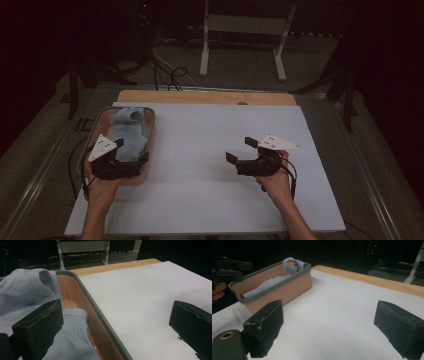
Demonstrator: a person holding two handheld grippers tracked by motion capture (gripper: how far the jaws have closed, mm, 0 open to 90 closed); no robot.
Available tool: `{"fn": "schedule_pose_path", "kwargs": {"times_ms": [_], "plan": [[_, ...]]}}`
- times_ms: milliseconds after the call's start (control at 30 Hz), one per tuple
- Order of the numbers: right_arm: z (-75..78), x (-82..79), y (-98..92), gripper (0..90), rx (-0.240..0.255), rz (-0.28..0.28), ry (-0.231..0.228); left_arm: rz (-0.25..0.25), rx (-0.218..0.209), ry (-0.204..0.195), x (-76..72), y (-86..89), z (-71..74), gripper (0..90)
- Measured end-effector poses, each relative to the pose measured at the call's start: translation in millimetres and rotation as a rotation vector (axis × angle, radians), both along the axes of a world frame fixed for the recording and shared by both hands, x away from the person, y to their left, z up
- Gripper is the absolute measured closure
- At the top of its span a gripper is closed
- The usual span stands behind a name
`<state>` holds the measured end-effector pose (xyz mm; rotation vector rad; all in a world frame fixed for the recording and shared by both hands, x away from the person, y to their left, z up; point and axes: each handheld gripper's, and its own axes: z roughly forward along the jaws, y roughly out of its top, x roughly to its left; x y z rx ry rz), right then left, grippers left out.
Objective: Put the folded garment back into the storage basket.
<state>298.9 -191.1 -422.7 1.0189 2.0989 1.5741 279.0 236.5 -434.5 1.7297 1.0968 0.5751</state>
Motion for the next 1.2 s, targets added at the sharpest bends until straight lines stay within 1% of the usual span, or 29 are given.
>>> {"fn": "schedule_pose_path", "kwargs": {"times_ms": [233,300,400,467,667,767,867,1000,1100,1200], "plan": [[-5.6,-2.7,-18.8,9.0,-0.012,-0.027,-0.01,-0.001,-0.01,-0.011,-2.0,0.6,0.2,0.2],[-7.1,-4.1,-23.8,9.0,-0.017,-0.032,-0.019,0.0,-0.013,-0.015,-2.7,1.2,0.3,0.2],[-9.4,-6.2,-31.3,9.0,-0.015,-0.045,-0.023,0.0,-0.017,-0.017,-3.1,1.3,0.3,0.3],[-9.8,-7.0,-36.4,9.0,-0.01,-0.053,-0.025,-0.004,-0.025,-0.019,-3.3,1.6,0.3,0.2],[-9.5,-8.7,-51.6,9.1,0.02,-0.082,-0.046,-0.003,-0.024,-0.022,-3.4,1.9,0.0,0.2],[-10.9,-10.1,-56.8,9.1,0.022,-0.095,-0.051,-0.002,-0.024,-0.026,-3.9,2.3,0.3,0.2],[-11.1,-11.2,-60.5,9.1,0.007,-0.103,-0.069,-0.001,-0.023,-0.026,-4.3,2.4,0.4,0.2],[-12.5,-12.5,-66.3,9.1,0.026,-0.118,-0.081,0.0,-0.025,-0.026,-4.3,2.9,-0.9,0.3],[-16.8,-12.5,-71.1,9.1,0.024,-0.132,-0.07,0.0,-0.026,-0.027,-4.3,3.3,-1.4,0.2],[-20.0,-12.4,-75.1,9.1,0.024,-0.141,-0.069,0.0,-0.025,-0.028,-4.4,3.2,-1.7,0.2]]}}
